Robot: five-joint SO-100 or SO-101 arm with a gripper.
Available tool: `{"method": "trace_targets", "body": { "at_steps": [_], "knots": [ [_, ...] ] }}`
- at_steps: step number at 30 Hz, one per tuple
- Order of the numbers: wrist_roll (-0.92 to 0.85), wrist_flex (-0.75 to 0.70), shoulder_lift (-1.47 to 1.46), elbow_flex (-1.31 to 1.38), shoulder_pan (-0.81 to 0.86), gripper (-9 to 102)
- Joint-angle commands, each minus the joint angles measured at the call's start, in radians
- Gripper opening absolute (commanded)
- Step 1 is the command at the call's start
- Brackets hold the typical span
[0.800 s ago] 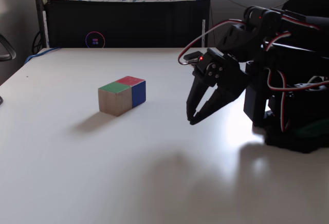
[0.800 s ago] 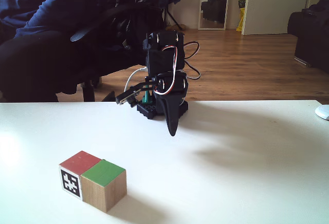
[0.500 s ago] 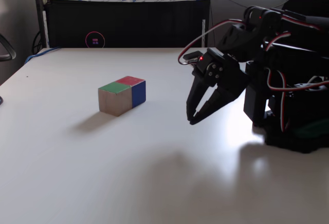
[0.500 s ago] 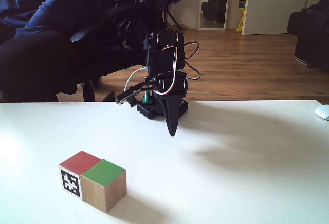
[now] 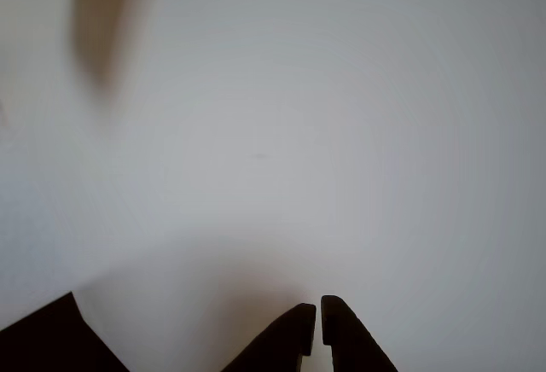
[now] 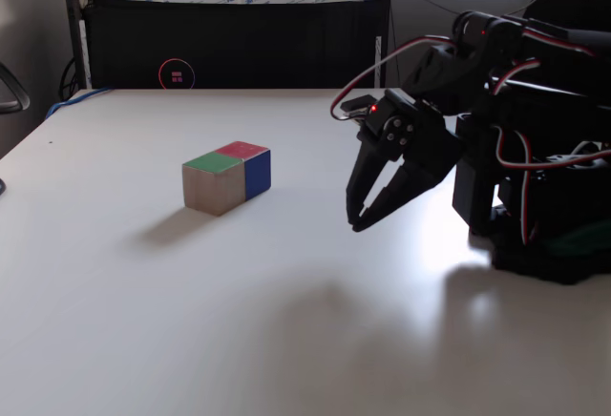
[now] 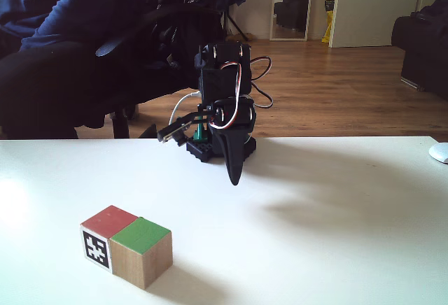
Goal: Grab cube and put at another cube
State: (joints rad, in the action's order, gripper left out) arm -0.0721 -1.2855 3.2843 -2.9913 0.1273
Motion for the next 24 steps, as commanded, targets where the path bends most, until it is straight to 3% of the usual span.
{"method": "trace_targets", "body": {
  "at_steps": [1,8,12,24],
  "knots": [
    [0.009,-0.003,0.003,0.023,0.015,0],
    [0.117,0.183,0.005,0.012,0.051,0],
    [0.184,0.201,-0.025,0.117,0.048,0],
    [0.331,0.37,-0.89,0.69,0.219,0]
  ]
}}
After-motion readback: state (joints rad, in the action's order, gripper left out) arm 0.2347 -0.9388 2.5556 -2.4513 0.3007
